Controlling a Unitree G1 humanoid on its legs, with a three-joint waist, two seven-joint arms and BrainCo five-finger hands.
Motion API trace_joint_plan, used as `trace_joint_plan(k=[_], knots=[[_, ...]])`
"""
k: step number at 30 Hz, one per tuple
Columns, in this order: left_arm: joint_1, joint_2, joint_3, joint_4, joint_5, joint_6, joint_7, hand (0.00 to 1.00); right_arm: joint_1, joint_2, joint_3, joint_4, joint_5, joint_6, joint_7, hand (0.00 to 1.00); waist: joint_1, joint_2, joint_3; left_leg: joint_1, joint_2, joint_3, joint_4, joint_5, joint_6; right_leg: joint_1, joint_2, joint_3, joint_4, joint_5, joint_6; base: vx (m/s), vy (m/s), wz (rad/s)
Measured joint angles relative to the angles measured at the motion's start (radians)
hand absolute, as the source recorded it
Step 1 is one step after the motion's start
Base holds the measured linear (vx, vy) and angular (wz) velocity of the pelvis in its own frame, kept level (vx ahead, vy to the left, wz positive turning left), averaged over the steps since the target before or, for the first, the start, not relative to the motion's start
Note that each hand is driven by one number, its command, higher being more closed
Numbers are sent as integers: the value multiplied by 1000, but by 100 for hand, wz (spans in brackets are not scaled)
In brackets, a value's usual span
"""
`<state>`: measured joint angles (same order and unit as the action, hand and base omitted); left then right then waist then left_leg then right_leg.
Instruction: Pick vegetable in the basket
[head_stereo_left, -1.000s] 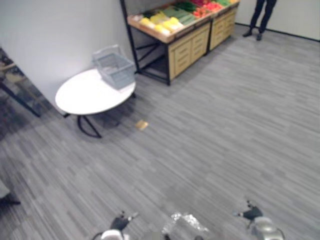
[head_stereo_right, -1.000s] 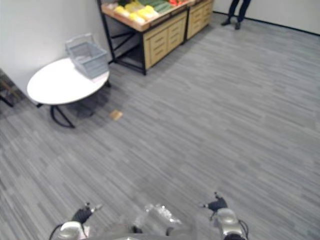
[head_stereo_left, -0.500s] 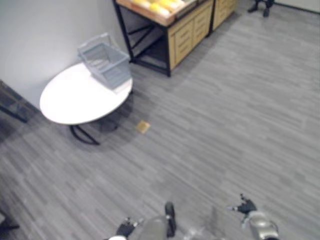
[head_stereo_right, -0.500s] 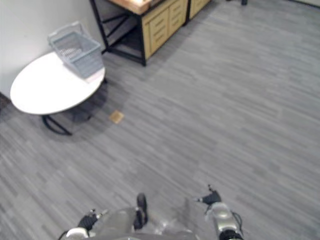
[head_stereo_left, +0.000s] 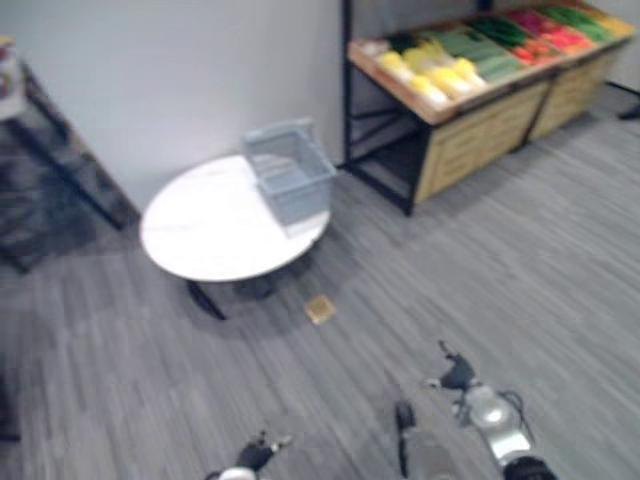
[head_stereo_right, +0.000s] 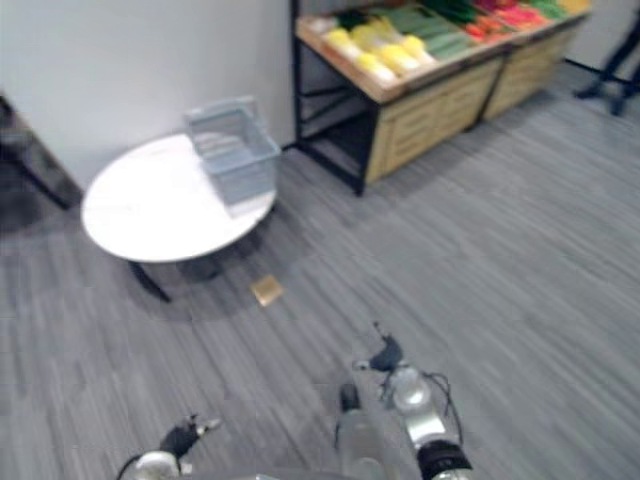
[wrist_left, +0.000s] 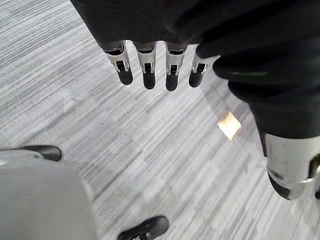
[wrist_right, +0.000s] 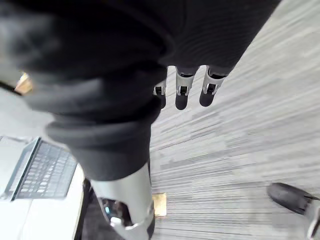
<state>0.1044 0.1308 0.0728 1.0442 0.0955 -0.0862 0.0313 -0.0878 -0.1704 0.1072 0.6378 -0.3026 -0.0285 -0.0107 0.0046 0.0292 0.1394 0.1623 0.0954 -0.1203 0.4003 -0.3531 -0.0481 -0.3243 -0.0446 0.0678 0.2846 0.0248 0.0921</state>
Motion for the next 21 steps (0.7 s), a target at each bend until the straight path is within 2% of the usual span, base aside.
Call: trace_joint_plan(k=[1,2,3,4,5,7,9,10,11,12,13,14,15,16,18,19,20,21], knots=[[1,-15,23,0,0,1,2,0,-12,4,17,-20,-7,0,-2,0,-1,17,6,-57,16,-1,128,23,-8,22,14,-26,-5,-15,-13,507,-356,55],[2,-41,64,-1,-3,4,9,0,-41,0,40,-57,-9,1,-8,0,3,39,19,-172,49,2,380,143,-6,74,47,-56,-12,-40,-49,468,-331,39],[16,-53,88,-12,-4,6,11,0,-63,19,69,-84,-9,1,-21,0,32,37,27,-257,101,23,561,170,-8,144,72,-73,-37,-64,-77,462,-312,27],[22,-50,87,-16,-5,5,12,0,-77,30,69,-89,-6,1,-30,0,41,39,32,-281,116,51,614,166,-6,186,75,-85,-54,-73,-90,451,-298,21],[29,-40,85,-24,-6,5,14,0,-104,49,67,-92,-2,-1,-44,0,60,8,48,-325,135,111,657,160,-1,269,72,-96,-98,-86,-104,427,-294,30],[29,-31,82,-33,-9,3,19,0,-145,52,60,-92,0,-6,-66,0,82,-10,53,-396,141,214,614,149,12,354,57,-113,-165,-104,-111,381,-252,35],[46,-38,82,-50,-11,2,23,0,-204,29,55,-91,9,-5,-76,0,86,-3,55,-460,114,354,384,140,2,406,38,-140,-220,-118,-111,383,-92,35],[48,-40,82,-49,-11,3,24,0,-215,19,53,-90,9,-5,-77,0,86,0,57,-462,102,389,311,142,3,425,33,-148,-234,-124,-109,481,32,43],[49,-41,82,-48,-10,3,25,0,-234,-1,46,-79,9,-4,-80,0,85,1,58,-459,72,464,152,159,6,456,21,-172,-257,-135,-100,455,65,42],[50,-41,83,-47,-10,4,25,0,-240,-13,38,-73,11,-4,-84,0,86,1,58,-454,58,503,77,180,10,472,14,-189,-268,-141,-92,482,87,75],[57,-42,83,-47,-10,4,25,0,-262,-49,6,-59,31,-2,-95,0,88,3,58,-438,30,604,-100,261,29,507,4,-228,-273,-158,-61,406,79,65],[59,-42,83,-48,-10,4,24,0,-278,-62,-3,-46,32,0,-101,0,91,7,57,-422,21,639,-165,298,33,517,3,-236,-268,-173,-52,510,117,55],[66,-42,84,-48,-9,6,24,0,-303,-75,-11,-31,37,3,-106,0,94,20,51,-395,15,677,-243,366,41,529,4,-237,-249,-204,-39,504,137,15],[81,-37,103,-40,-4,10,24,0,-317,-87,-20,-31,36,3,-113,0,112,-9,55,-348,-29,687,-280,402,150,535,-32,-230,-173,-262,-21,579,199,15],[85,-37,120,-28,-2,11,21,0,-325,-93,-23,-34,32,4,-111,0,111,-27,51,-301,-81,671,-320,377,159,496,-75,-229,-6,-286,-2,500,223,43],[93,-33,119,-25,-2,10,20,0,-333,-96,-24,-33,25,4,-110,0,107,-31,52,-240,-134,631,-340,353,166,422,-120,-221,264,-274,32,444,198,70],[93,-30,113,-24,-2,10,20,0,-335,-99,-23,-33,25,4,-110,0,102,-34,53,-213,-152,607,-343,340,170,384,-141,-210,382,-244,83,527,195,99],[88,-18,97,-24,-2,10,21,0,-345,-102,-22,-33,23,5,-107,0,87,-40,56,-171,-179,564,-343,320,178,310,-158,-156,600,-230,121,342,85,99]])
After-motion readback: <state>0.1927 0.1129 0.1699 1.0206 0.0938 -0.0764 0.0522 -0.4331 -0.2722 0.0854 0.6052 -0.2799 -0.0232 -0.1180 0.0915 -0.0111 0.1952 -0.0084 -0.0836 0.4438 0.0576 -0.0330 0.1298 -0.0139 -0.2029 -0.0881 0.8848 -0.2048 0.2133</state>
